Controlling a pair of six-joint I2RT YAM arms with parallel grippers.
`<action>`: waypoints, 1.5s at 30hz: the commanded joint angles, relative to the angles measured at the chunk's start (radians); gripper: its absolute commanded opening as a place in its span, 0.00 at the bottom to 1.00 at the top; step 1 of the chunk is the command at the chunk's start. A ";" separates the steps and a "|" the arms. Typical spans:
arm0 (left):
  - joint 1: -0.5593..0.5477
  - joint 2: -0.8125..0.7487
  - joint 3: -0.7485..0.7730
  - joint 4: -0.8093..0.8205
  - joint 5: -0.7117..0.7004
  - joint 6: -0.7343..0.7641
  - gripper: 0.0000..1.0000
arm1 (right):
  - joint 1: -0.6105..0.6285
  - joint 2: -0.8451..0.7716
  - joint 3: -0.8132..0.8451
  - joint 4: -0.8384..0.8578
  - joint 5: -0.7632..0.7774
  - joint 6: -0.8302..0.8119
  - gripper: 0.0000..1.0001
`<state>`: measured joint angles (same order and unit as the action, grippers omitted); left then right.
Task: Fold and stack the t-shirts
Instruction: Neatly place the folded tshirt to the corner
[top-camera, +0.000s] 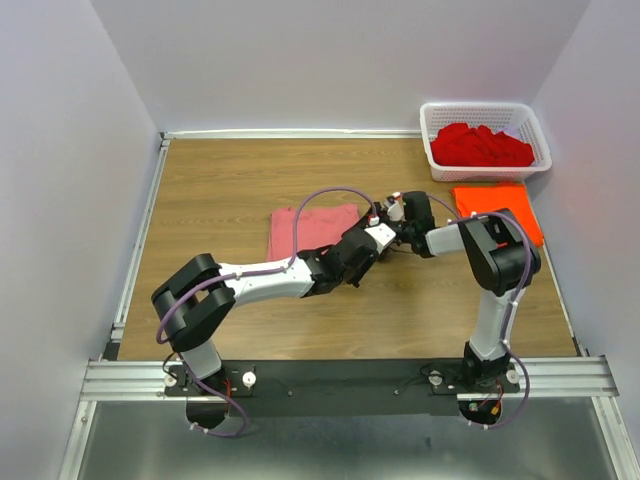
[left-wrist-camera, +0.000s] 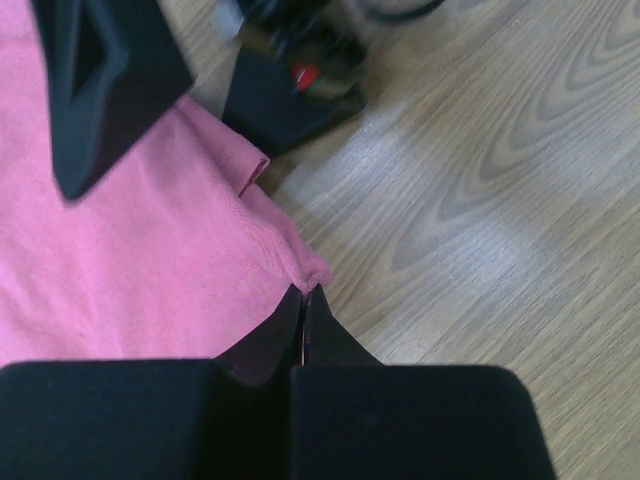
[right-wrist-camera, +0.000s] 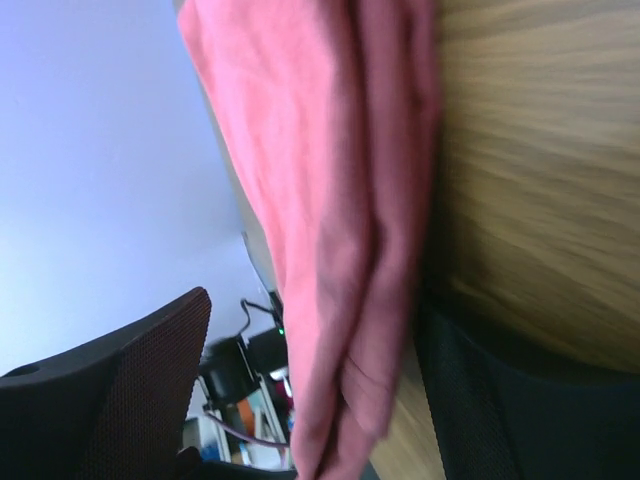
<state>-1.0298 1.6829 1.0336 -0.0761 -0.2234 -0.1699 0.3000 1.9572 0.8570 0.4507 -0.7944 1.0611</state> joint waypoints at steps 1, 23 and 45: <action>-0.007 -0.034 0.008 0.025 0.006 -0.020 0.00 | 0.050 0.072 0.019 -0.047 0.032 -0.045 0.82; 0.057 -0.210 0.128 -0.228 -0.088 -0.086 0.98 | 0.050 -0.133 0.257 -0.799 0.373 -0.676 0.01; 0.550 -0.512 -0.196 -0.076 -0.272 -0.068 0.98 | -0.059 -0.184 0.523 -1.241 1.308 -1.027 0.01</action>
<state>-0.4896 1.2129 0.8356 -0.2226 -0.4213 -0.2287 0.2924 1.7897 1.3262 -0.7498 0.3363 0.0757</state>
